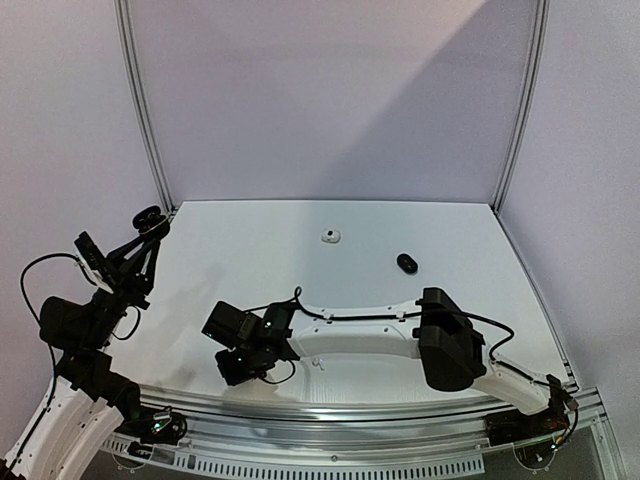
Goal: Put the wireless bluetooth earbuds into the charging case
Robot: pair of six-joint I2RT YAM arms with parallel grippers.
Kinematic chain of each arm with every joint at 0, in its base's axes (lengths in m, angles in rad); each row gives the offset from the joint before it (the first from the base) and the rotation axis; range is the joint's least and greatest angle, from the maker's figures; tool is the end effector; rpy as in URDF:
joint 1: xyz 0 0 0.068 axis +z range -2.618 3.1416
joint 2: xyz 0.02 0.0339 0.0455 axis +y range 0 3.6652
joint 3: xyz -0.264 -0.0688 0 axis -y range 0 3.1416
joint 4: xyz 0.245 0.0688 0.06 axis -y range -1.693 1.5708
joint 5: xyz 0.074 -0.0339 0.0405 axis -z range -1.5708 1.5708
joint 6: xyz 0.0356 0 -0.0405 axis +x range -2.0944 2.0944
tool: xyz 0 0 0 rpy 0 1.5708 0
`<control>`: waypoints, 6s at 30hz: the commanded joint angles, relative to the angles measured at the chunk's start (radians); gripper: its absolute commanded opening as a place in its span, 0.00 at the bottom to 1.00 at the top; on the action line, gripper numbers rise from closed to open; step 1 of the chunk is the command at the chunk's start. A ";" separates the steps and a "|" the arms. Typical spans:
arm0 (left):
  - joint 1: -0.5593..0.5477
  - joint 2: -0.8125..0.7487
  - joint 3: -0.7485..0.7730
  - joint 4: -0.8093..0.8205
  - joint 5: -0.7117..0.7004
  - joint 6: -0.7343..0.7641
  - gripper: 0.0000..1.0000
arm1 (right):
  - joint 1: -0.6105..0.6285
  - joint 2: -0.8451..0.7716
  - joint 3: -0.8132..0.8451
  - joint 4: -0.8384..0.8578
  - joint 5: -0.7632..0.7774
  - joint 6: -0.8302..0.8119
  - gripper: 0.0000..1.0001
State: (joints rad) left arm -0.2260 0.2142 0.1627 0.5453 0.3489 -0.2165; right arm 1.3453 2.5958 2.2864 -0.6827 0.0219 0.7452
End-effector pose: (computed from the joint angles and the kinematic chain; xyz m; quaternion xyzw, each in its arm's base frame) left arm 0.0990 -0.0353 0.2679 0.1514 0.5044 -0.2724 0.8053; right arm 0.1253 0.5429 0.1413 -0.2803 0.9165 0.2415 0.1522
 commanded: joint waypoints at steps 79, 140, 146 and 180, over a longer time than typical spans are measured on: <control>0.011 -0.001 -0.019 -0.015 0.015 -0.014 0.00 | -0.006 0.015 0.079 -0.444 0.220 0.198 0.43; 0.011 -0.012 -0.022 -0.016 0.023 -0.016 0.00 | -0.024 -0.195 -0.154 -0.195 0.182 0.174 0.04; 0.011 -0.007 -0.019 -0.017 0.022 -0.016 0.00 | -0.043 -0.340 -0.146 -0.043 0.292 0.075 0.01; -0.068 -0.023 -0.009 0.058 0.059 0.129 0.00 | 0.027 -0.233 0.151 0.866 0.167 -0.503 0.00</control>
State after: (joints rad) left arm -0.2802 0.2024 0.1528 0.5865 0.4068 -0.0967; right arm 1.3617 2.3425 2.3985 0.1562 0.1959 0.2806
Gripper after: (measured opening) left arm 0.233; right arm 0.166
